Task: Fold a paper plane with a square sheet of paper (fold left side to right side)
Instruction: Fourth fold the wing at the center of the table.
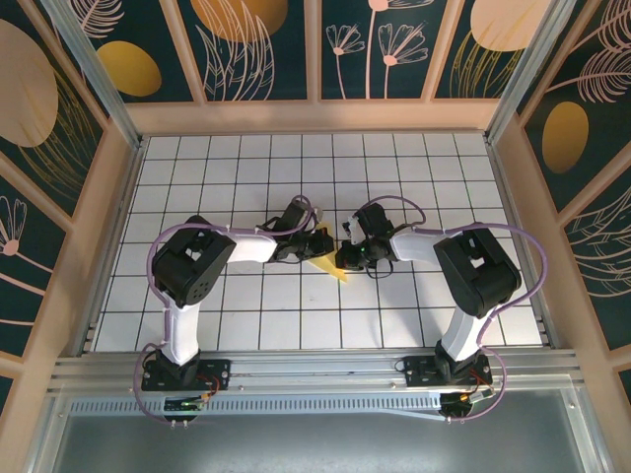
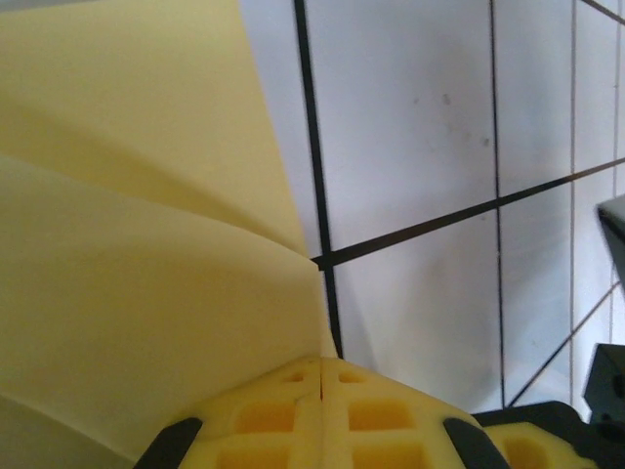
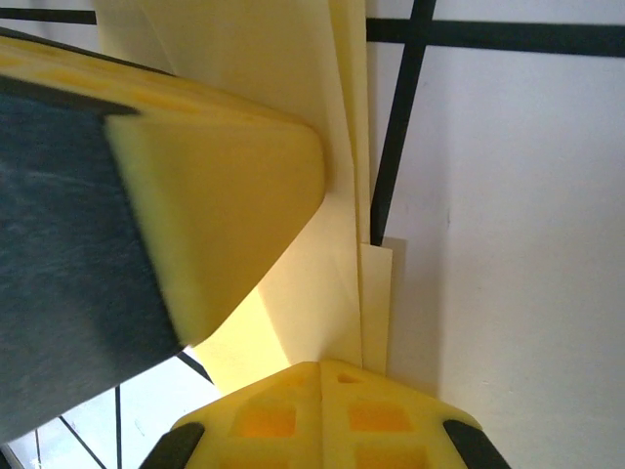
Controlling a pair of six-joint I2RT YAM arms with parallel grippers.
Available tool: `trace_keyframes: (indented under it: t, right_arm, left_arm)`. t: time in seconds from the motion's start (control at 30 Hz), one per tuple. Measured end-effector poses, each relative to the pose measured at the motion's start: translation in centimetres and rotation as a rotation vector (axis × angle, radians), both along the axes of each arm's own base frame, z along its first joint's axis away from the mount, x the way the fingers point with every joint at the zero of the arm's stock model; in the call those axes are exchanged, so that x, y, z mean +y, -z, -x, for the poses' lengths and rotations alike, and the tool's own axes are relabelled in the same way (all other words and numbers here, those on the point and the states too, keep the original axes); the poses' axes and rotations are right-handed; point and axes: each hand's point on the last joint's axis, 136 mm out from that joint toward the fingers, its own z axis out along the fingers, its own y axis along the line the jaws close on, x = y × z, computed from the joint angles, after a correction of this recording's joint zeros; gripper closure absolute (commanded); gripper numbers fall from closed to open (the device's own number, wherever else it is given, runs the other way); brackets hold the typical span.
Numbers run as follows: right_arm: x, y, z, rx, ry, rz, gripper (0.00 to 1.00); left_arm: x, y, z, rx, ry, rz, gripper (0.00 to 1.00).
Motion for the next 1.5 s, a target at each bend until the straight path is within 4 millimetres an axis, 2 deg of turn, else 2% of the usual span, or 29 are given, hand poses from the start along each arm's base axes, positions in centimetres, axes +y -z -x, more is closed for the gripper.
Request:
trace_keyframes:
  t: [0.47,0.77,1.3,1.5]
  right_arm:
    - [0.0,0.0,0.0,-0.006,-0.005,0.009,1.0]
    - [0.0,0.0,0.0,-0.01,-0.014,0.011,1.0]
    - [0.0,0.0,-0.2,-0.023,-0.011,0.012,1.0]
    - [0.0,-0.1,-0.3,-0.03,-0.01,0.007,1.0]
  left_arm:
    - [1.2,0.1,-1.1,0.001,-0.032,0.0,0.97]
    - [4.7,0.1,-4.4,-0.033,-0.096,-0.019,0.97]
    - [7.7,0.1,-9.4,-0.088,-0.116,-0.08,0.97]
    - [11.8,-0.8,-11.9,-0.152,-0.194,-0.179,0.97]
